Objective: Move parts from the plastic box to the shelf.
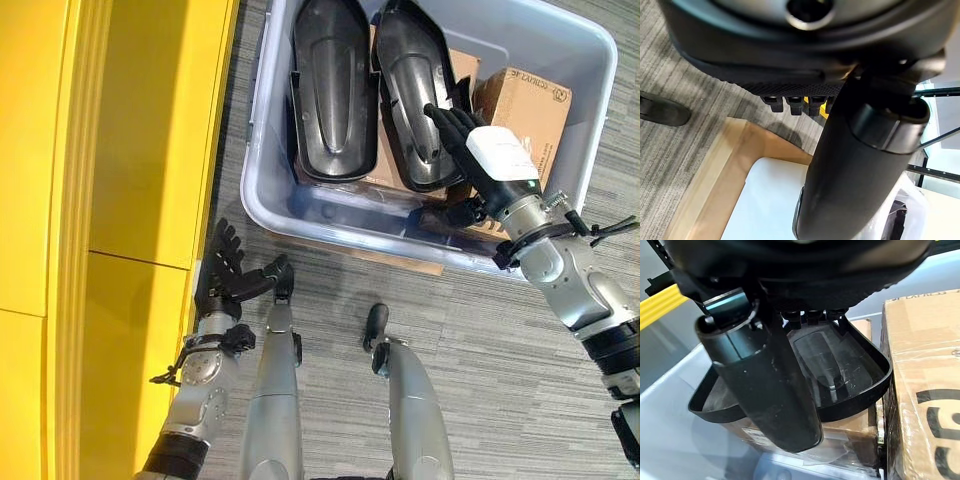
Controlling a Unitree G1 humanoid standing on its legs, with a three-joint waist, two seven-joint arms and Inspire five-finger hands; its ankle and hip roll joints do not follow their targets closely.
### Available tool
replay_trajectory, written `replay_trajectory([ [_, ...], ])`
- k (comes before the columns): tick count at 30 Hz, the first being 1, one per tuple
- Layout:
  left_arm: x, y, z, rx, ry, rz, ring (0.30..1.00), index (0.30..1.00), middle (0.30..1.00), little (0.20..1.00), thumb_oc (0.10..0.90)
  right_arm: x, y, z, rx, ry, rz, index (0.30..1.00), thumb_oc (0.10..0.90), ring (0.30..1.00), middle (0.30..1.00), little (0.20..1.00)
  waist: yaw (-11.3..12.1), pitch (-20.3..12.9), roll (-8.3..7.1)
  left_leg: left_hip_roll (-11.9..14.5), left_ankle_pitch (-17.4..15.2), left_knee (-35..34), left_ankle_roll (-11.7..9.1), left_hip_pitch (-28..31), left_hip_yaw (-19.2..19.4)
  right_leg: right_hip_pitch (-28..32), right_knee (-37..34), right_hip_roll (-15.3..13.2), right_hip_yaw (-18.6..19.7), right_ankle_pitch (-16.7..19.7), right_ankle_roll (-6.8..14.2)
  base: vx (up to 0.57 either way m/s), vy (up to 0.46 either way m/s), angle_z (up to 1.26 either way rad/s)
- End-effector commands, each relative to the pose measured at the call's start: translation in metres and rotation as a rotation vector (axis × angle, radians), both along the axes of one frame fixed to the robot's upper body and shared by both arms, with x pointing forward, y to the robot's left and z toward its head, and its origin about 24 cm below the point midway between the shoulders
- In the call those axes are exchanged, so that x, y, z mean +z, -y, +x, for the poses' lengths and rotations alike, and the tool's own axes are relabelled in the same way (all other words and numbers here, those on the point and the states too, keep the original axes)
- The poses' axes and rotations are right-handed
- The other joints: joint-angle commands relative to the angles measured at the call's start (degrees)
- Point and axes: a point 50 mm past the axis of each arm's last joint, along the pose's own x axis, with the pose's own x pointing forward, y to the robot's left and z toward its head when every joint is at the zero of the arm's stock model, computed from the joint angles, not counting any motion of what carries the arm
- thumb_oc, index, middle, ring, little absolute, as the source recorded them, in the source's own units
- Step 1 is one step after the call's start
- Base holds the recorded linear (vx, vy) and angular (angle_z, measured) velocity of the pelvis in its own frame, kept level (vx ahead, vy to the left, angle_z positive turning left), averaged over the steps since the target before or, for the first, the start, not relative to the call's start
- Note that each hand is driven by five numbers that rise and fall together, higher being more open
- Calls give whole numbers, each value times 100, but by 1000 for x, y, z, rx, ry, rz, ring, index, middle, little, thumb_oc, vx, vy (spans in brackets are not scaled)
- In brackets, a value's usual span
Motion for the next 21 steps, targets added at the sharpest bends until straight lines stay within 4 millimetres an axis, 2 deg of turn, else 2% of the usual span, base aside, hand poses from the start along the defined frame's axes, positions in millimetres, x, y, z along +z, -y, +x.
replay_trajectory([
  [1,35,0,-4,-8,190,31,1000,1000,1000,1000,900,62,9,-5,-20,241,-26,1000,900,1000,1000,1000,-13,-18,253,514,-1084,998,-317,72,-151,960,-530,-61,213,62,75,3,7,4],
  [13,37,-1,-7,-1,198,28,1000,1000,1000,1000,900,82,3,4,-45,282,-54,1000,900,1000,1000,1000,118,43,334,443,-1079,1076,-288,-328,-210,639,-415,-92,185,44,78,6,2,2],
  [21,38,0,-6,-8,198,34,1000,1000,1000,1000,900,78,11,13,-101,254,-39,1000,900,1000,1000,1000,117,43,398,394,-1087,1151,-272,-602,-227,357,-274,-131,202,19,70,0,0,0],
])
